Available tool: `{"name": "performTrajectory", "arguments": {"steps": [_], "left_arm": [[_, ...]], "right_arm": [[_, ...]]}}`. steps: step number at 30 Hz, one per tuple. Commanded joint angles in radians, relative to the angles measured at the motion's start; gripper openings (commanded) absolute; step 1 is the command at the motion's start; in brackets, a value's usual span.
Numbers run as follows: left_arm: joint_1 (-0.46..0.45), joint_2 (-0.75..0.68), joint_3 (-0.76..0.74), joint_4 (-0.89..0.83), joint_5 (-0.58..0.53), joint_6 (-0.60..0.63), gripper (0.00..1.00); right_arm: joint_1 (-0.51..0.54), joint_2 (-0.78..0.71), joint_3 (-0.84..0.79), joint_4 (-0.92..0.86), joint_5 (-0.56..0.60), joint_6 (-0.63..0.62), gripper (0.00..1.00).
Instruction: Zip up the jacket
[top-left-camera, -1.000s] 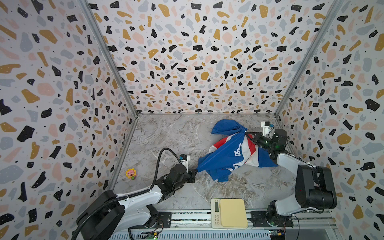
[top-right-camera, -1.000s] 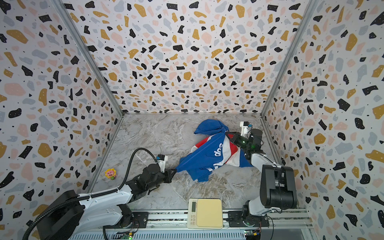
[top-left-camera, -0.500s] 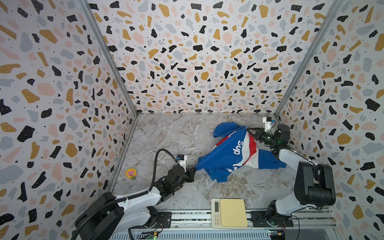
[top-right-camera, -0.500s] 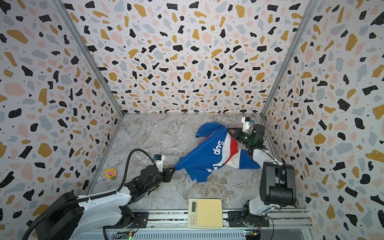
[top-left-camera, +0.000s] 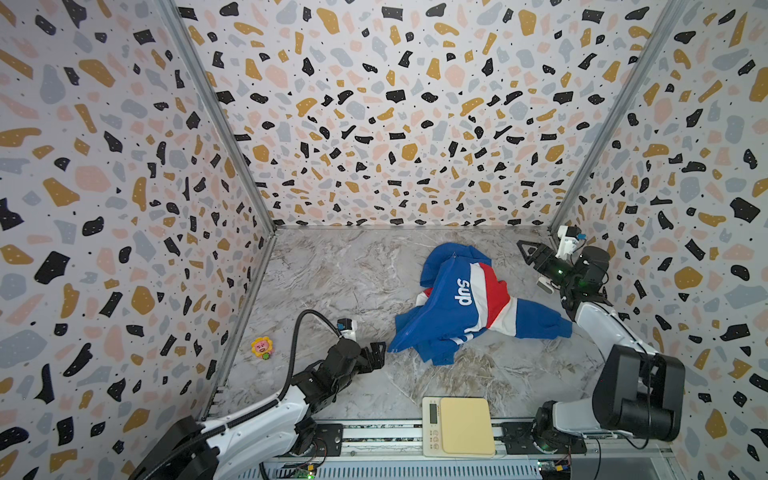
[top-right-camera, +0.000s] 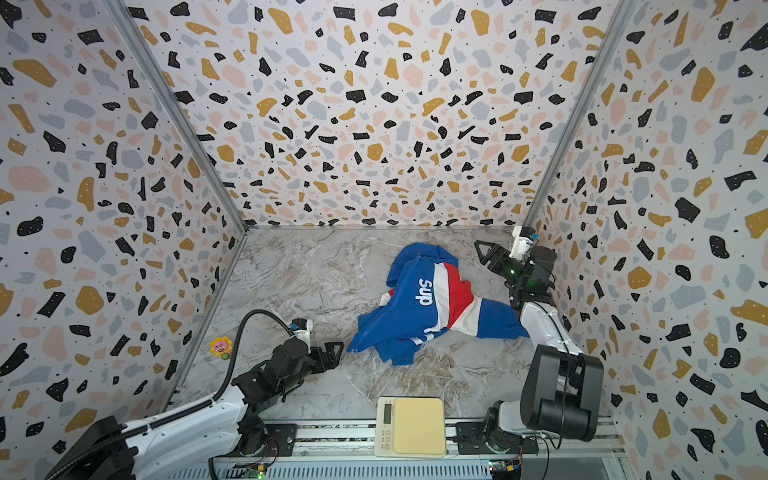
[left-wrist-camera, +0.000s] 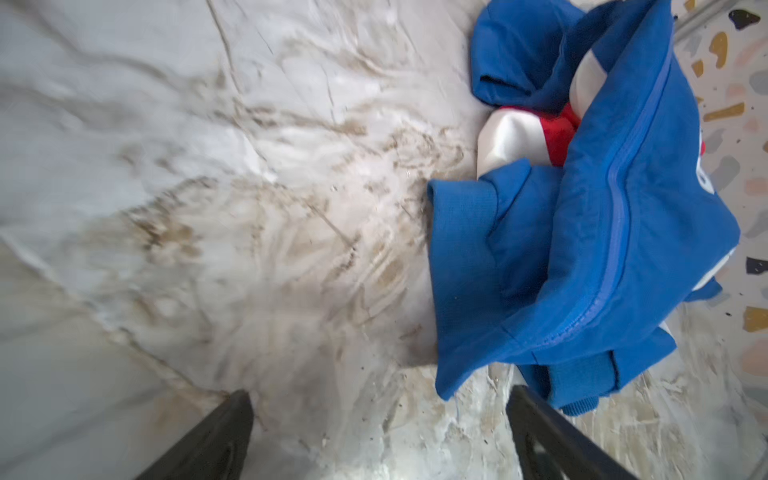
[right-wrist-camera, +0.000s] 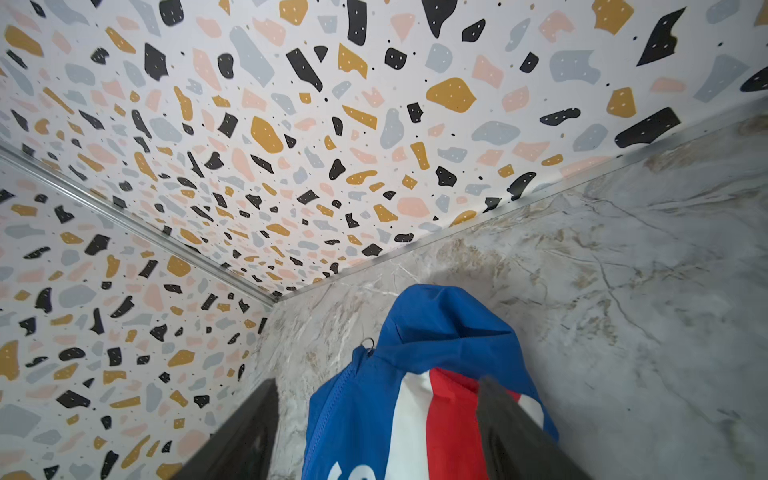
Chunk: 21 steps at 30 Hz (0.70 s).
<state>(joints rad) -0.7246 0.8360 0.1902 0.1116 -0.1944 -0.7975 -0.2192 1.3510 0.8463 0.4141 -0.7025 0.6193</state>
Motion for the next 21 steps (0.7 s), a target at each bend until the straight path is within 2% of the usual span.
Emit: {"name": "performTrajectory", "arguments": {"steps": [1, 2, 3, 4, 6, 9, 11, 12, 13, 15, 17, 19, 21], "left_arm": [[0.014, -0.097, 0.057, -0.140, -0.180, 0.055, 1.00], [0.017, -0.134, 0.071, -0.172, -0.239, 0.065, 1.00], [0.019, -0.160, 0.083, -0.193, -0.294, 0.080, 0.99], [0.022, -0.193, 0.095, -0.212, -0.361, 0.102, 1.00], [0.025, -0.246, 0.114, -0.228, -0.496, 0.145, 1.00], [0.027, -0.320, 0.094, -0.186, -0.744, 0.230, 1.00], [0.027, -0.382, 0.012, -0.054, -0.924, 0.317, 1.00], [0.030, -0.410, -0.020, 0.012, -0.976, 0.364, 1.00], [0.031, -0.448, -0.055, 0.092, -1.010, 0.428, 1.00], [0.034, -0.517, -0.137, 0.292, -0.982, 0.609, 1.00], [0.050, -0.581, -0.197, 0.397, -0.945, 0.662, 1.00], [0.063, -0.621, -0.226, 0.429, -0.967, 0.678, 1.00], [0.073, -0.636, -0.279, 0.506, -0.977, 0.753, 1.00]], "right_arm": [[0.004, -0.114, -0.041, -0.122, 0.080, -0.153, 0.77], [0.006, -0.152, -0.069, -0.131, 0.113, -0.179, 0.78], [0.009, -0.183, -0.094, -0.131, 0.148, -0.202, 0.85], [0.015, -0.218, -0.128, -0.127, 0.194, -0.234, 0.97], [0.031, -0.290, -0.203, -0.100, 0.291, -0.307, 0.97], [0.068, -0.406, -0.364, 0.037, 0.399, -0.409, 0.97], [0.110, -0.479, -0.486, 0.160, 0.478, -0.466, 0.99], [0.126, -0.502, -0.531, 0.207, 0.498, -0.496, 0.99], [0.143, -0.514, -0.579, 0.252, 0.513, -0.531, 0.99], [0.160, -0.505, -0.630, 0.298, 0.554, -0.540, 0.99], [0.162, -0.458, -0.669, 0.368, 0.554, -0.530, 0.99], [0.170, -0.387, -0.714, 0.490, 0.543, -0.532, 0.99], [0.188, -0.296, -0.756, 0.598, 0.546, -0.539, 0.99]]}}
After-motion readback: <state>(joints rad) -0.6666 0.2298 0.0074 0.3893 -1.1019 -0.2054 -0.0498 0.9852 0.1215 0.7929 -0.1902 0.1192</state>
